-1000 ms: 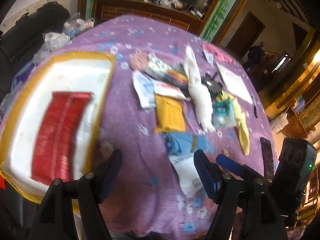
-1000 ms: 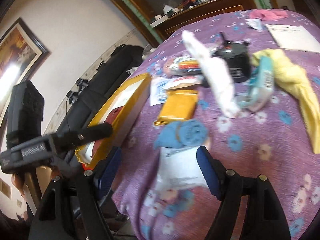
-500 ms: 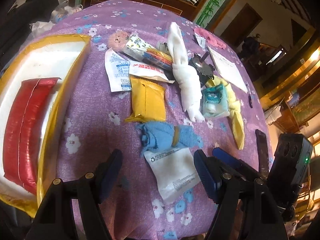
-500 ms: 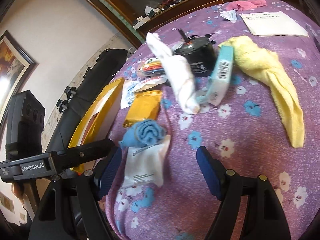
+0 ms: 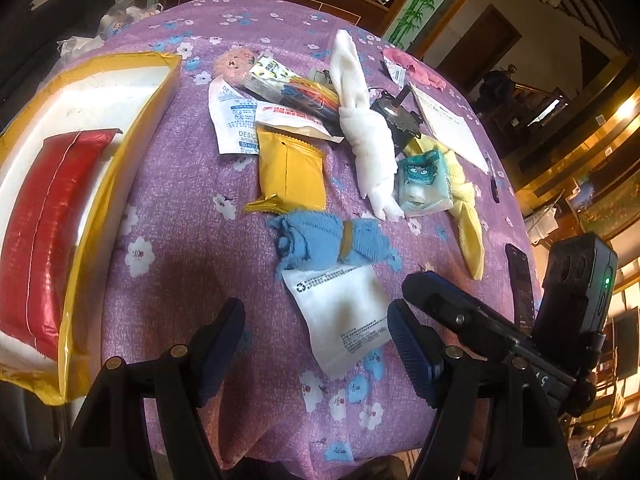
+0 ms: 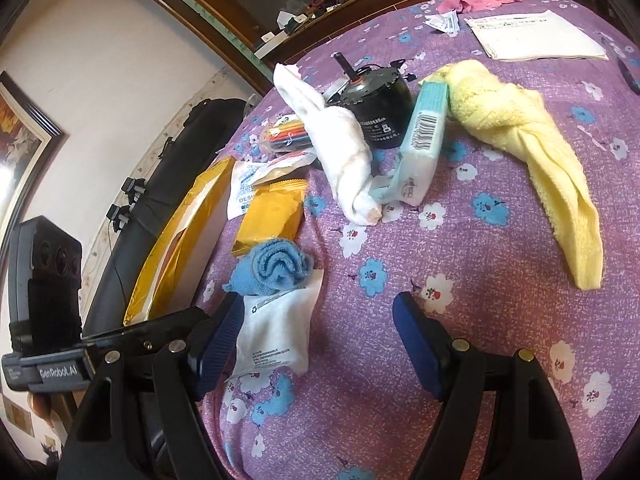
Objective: Organize soft objects
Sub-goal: 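Grasp the blue towel with the left gripper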
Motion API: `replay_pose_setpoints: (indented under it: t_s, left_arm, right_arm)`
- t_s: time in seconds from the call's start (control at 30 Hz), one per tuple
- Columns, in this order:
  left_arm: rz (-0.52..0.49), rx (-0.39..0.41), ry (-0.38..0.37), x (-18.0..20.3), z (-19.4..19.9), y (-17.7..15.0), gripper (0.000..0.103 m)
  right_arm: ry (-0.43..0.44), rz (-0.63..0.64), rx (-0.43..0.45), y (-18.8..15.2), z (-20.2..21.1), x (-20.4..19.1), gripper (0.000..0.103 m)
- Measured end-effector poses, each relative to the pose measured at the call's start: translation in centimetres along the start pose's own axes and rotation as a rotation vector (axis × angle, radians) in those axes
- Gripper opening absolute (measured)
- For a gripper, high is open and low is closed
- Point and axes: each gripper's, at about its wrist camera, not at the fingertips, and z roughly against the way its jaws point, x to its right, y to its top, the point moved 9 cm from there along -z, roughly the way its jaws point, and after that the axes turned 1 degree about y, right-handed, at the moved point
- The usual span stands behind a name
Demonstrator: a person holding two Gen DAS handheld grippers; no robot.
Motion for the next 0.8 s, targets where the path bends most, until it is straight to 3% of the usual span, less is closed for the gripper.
replay_pose_setpoints:
  t_s: [0.2, 0.33, 0.43, 0.8]
  left_arm:
    - [0.031, 0.005, -0.032, 0.1, 0.0, -0.5, 0.077]
    - [0.11, -0.058, -0.104, 0.1, -0.8, -1.5, 0.077]
    - [0.146, -0.062, -0.09, -0.7, -1.2, -1.7, 0.077]
    - [0.135, -0.028, -0.077, -0.8, -0.5, -1.6, 0.077]
  right_arm:
    - [-0.012, -0.005, -0.005, -0.2, -0.1, 0.1, 0.076]
    - [-0.018, -0.014, -0.005, -0.1, -0.1, 0.3, 0.076]
    - [-0.026, -0.014, -0.009, -0.1, -0.2, 0.4, 0.076]
    - [-0.037, -0.026, 0.003, 0.5, 0.3, 1.3, 0.076]
